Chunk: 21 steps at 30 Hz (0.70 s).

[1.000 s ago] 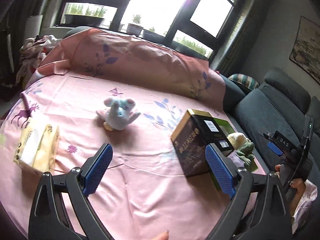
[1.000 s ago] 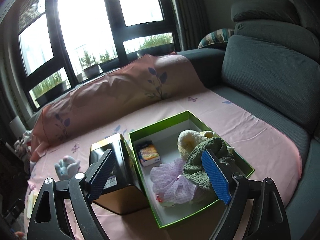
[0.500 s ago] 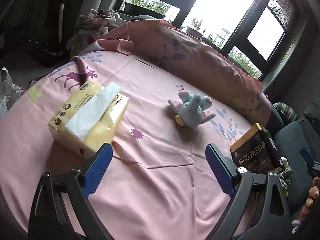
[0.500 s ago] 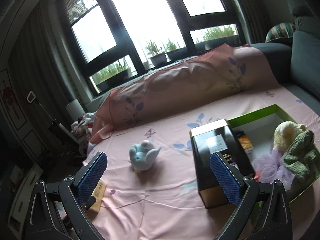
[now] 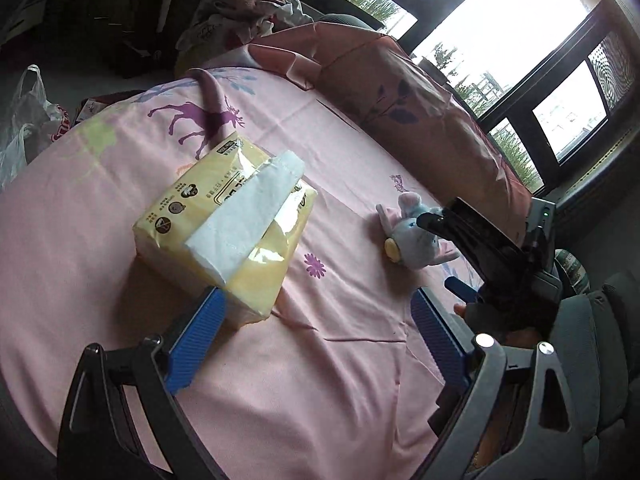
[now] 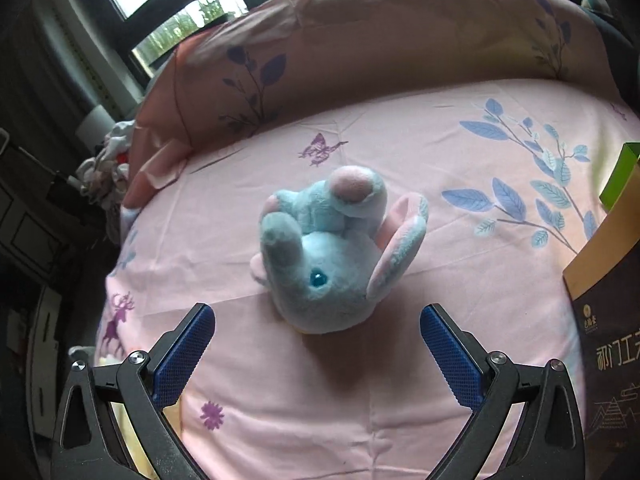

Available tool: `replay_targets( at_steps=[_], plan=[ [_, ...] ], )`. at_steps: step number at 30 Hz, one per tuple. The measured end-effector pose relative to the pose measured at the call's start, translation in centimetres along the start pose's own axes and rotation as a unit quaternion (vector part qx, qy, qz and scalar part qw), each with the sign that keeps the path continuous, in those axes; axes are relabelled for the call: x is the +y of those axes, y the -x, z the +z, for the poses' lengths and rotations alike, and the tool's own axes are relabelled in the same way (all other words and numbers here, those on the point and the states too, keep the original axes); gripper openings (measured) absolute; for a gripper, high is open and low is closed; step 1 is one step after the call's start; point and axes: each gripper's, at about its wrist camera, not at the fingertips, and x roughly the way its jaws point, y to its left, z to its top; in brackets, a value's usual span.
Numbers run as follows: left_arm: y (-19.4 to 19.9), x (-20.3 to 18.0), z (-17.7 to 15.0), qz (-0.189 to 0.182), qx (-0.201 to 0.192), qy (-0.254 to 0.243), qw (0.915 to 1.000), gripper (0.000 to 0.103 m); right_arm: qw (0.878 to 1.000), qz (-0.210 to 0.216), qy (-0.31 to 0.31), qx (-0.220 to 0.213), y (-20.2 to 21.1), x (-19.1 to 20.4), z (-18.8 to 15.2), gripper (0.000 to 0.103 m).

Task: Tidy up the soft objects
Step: 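Move the right tool to the light-blue plush elephant and close on it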

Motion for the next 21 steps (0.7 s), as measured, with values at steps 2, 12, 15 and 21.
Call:
replay_targets(
  at_steps=[2,12,15,21],
  plan=[
    [-0.1,-0.2,0.0,0.006,0.005,-0.007,0.9999,0.093,1.000,-0.020,0.001,0.001,-1.4,0.0,0.1,0.103],
    [-0.6,-0.4,-0.3,0.021,0.013,-0.024,0.9994,0.093,1.000,0.010,0.017,0.002,0.5,-0.3,-0.4,0.066],
    [-0.7,-0.1,-0.2,0.019,0.017,-0.016,0.9995,0.093,0.999,0.044,0.015,0.021,4.3,-0.5,-2.2,0.066],
    [-1.0,0.1,-0.5,0.020,0.032,-0.011,0.9992,0.094,0.992,0.109,0.019,0.064,10.6,-1.5,-8.6,0.066]
  ],
)
